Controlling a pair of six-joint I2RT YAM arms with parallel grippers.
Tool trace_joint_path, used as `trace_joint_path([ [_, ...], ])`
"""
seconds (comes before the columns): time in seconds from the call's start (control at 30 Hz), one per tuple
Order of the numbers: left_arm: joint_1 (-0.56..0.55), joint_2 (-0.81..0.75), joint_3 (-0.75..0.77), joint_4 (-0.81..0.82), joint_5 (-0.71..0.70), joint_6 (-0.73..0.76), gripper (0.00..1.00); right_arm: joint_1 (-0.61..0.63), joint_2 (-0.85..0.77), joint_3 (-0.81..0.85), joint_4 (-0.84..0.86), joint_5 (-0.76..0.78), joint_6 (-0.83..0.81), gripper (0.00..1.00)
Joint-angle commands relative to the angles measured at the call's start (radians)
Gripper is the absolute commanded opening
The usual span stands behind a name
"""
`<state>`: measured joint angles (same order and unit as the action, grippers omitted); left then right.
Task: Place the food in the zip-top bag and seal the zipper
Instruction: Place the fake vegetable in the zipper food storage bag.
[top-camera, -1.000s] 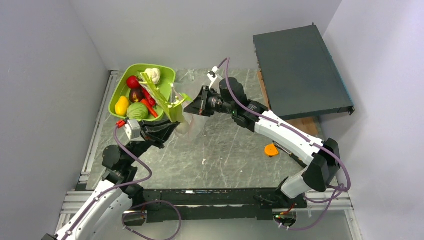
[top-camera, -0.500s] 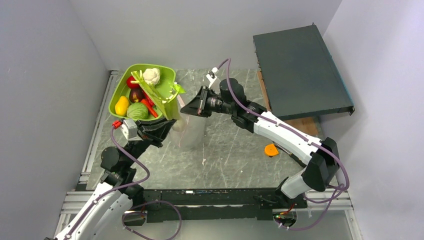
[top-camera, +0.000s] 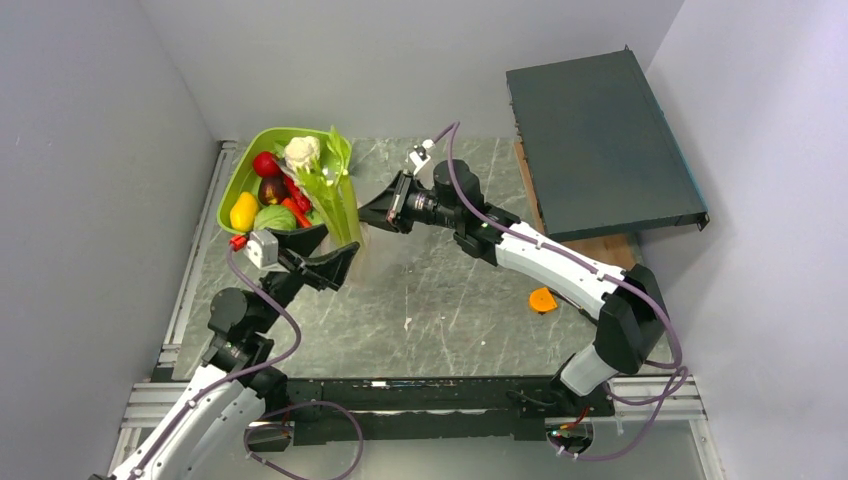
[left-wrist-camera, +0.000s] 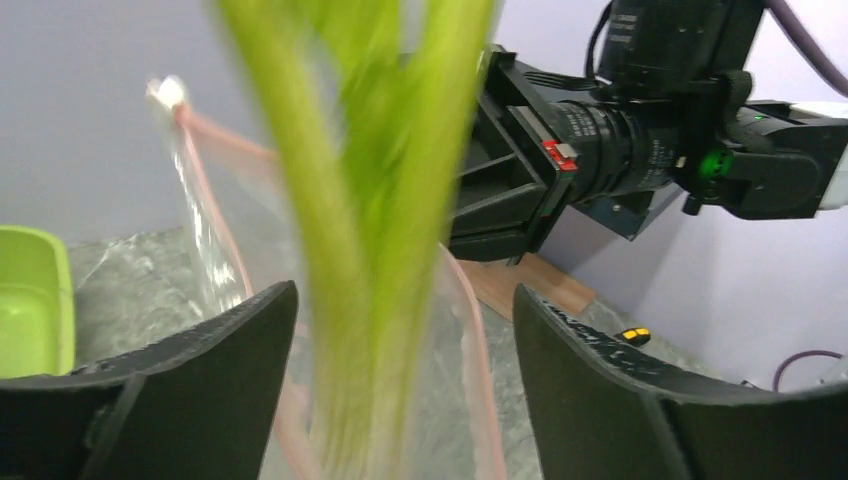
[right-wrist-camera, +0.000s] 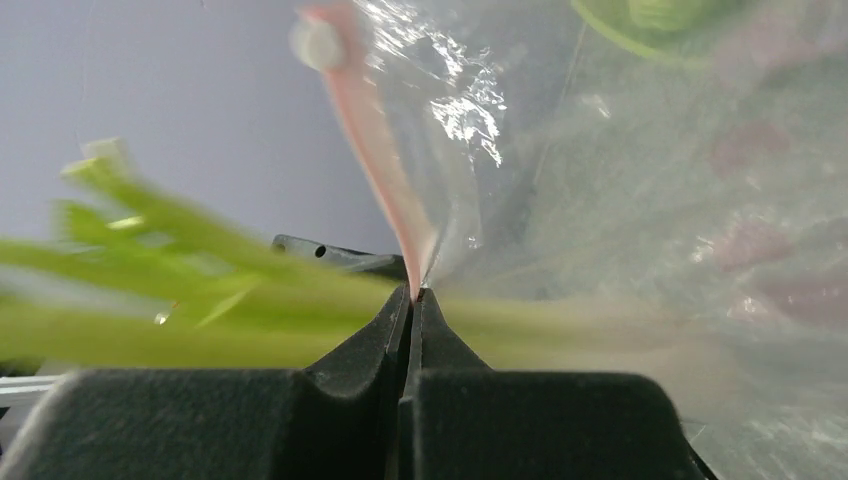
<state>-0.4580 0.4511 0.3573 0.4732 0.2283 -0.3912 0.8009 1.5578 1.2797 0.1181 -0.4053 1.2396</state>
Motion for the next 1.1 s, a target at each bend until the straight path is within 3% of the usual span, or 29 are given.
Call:
trace_joint_path([
  [0.0,-0.001,-0.037,0.066,-0.116,-0.091,0.009,0.87,-0.003,0.005,0.034,0.075,-0.003,0.03,0.0],
  [0.03,-0.001,-0.034,0.089,-0.156,-0.101,0.01,0.98,-0.003,0.019,0.044,0.074,-0.012,0.028,0.0],
  [0.07,-0.001,-0.029,0.114,-0.197,-0.107,0.011,0.99,-0.002,0.026,0.051,0.069,-0.018,0.025,0.0],
  [0.33,0.0,0.052,0.309,-0.416,-0.108,0.036,1.0,-0.001,0.042,0.083,0.025,-0.013,-0.032,0.0],
  [0.57,-0.001,0.122,0.535,-0.715,-0.294,-0.048,1.0,0.0,0.033,0.084,-0.014,0.005,-0.078,0.0],
  [0.93,0.0,0.269,0.597,-0.626,-0.187,0.038,0.99,0.008,0.01,0.083,-0.032,0.043,-0.116,0.0],
  [1.0,-0.002,0.285,0.601,-0.615,-0.178,0.048,0.93,0.008,0.007,0.079,-0.03,0.04,-0.107,0.0],
  [1.07,-0.002,0.295,0.599,-0.597,-0.172,0.061,0.79,0.008,0.008,0.07,-0.016,0.035,-0.083,0.0],
])
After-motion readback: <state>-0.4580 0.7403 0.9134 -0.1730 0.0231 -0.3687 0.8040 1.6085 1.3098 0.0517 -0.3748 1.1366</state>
